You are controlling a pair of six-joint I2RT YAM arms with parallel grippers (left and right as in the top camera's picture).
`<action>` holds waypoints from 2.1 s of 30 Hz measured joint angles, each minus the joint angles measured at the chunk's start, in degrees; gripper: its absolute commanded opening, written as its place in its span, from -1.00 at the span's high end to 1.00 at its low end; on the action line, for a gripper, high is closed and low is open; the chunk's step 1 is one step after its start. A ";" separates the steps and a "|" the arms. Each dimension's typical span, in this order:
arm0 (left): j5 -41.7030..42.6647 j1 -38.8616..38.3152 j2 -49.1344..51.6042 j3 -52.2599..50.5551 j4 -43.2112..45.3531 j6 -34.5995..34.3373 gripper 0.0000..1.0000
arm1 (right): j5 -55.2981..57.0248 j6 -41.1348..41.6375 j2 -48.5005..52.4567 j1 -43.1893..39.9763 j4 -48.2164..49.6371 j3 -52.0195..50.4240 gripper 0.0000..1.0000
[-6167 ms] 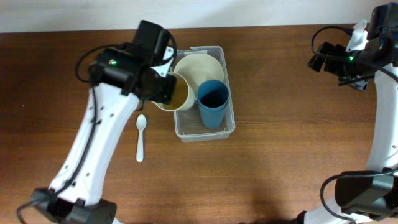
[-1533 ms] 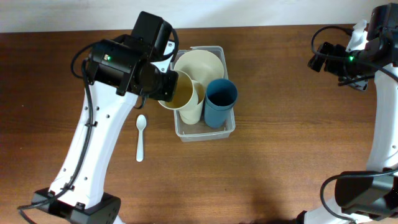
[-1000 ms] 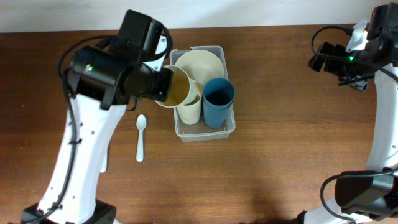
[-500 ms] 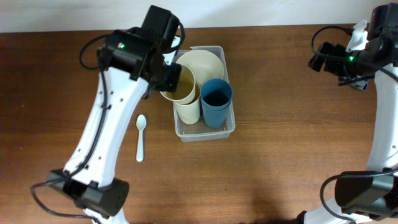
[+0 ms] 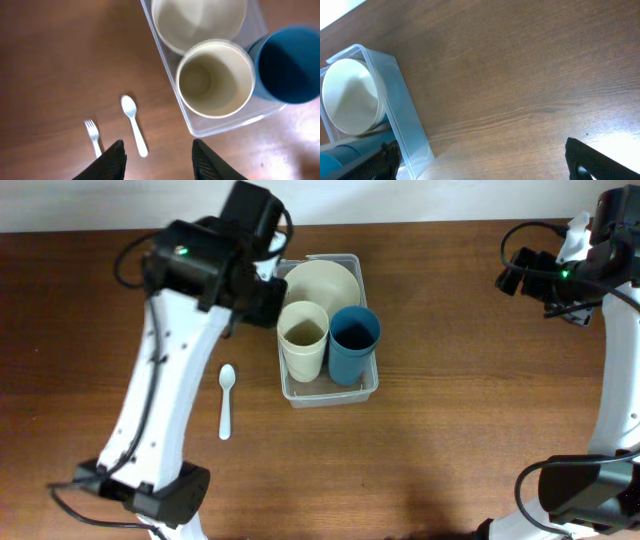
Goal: Pack container
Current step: 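Move the left gripper down to the white spoon and grasp it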
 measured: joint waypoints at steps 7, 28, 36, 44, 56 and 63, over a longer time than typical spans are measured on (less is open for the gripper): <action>-3.23 0.37 -4.04 4.22 -0.44 0.02 -0.07 | 0.00 0.00 0.00 0.00 -0.02 0.00 -0.98; 8.59 16.33 -9.20 -60.89 33.79 2.05 -0.15 | 0.00 0.00 0.00 0.00 0.00 0.00 -0.98; 9.29 17.77 -8.90 -68.63 43.80 2.80 -0.15 | 0.00 0.00 0.00 0.00 -0.02 0.00 -0.98; 9.31 17.75 -2.36 -71.06 47.67 2.86 -0.04 | 0.00 0.00 0.00 0.00 0.00 0.00 -0.98; 8.79 17.77 -0.83 -71.28 48.33 3.13 0.59 | 0.00 0.00 0.00 0.00 0.00 0.00 -0.98; 8.44 17.77 -0.72 -71.25 48.19 3.26 0.97 | 0.00 0.02 0.00 0.00 0.00 0.00 -0.98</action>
